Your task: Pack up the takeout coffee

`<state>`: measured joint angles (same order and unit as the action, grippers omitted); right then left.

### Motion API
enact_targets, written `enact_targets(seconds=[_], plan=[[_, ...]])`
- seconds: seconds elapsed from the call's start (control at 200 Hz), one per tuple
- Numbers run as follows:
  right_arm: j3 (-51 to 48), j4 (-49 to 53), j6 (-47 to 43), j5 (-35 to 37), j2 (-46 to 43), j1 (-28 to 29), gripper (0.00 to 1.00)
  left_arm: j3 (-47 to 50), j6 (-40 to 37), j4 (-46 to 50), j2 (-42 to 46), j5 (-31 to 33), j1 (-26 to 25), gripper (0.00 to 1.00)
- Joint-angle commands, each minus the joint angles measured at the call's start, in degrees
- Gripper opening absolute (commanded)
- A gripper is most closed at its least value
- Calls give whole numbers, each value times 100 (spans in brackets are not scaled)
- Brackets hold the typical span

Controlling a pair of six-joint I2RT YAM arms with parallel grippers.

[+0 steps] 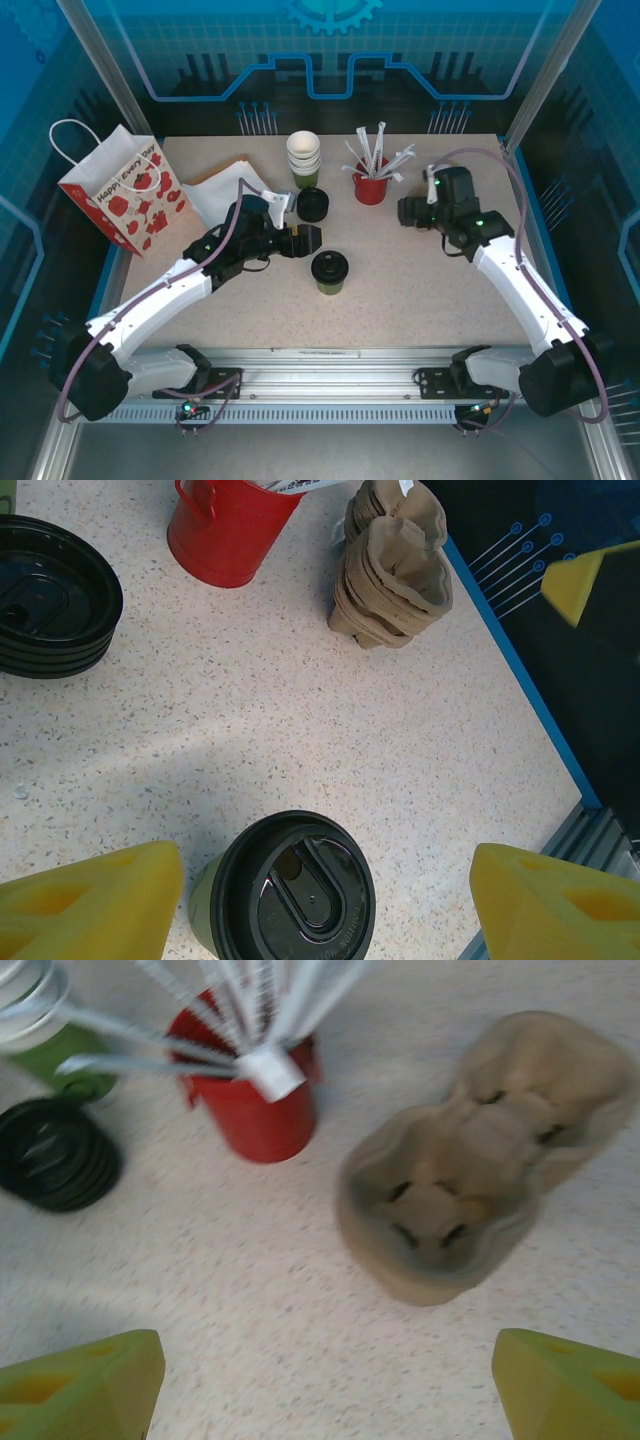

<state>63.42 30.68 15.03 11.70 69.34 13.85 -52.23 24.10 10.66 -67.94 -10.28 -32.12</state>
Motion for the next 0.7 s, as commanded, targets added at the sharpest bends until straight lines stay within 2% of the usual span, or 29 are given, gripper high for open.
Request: enact_targets(seconds=[0.0,0.195,0.34,0.695], plan=[[-7,-532,441,-312,56,-469,87,-337,-90,-20,-85,-5,-38,77],[687,-84,782,111,1032,-760,87,-436,82,-137,-144,15,-125,77],[1140,53,927,172,1574,-760,85,-688,-143,202,-422,213,-122,77],[1671,296,788,338,2285,-989,75,-931,-655,599,-762,210,-127,79]])
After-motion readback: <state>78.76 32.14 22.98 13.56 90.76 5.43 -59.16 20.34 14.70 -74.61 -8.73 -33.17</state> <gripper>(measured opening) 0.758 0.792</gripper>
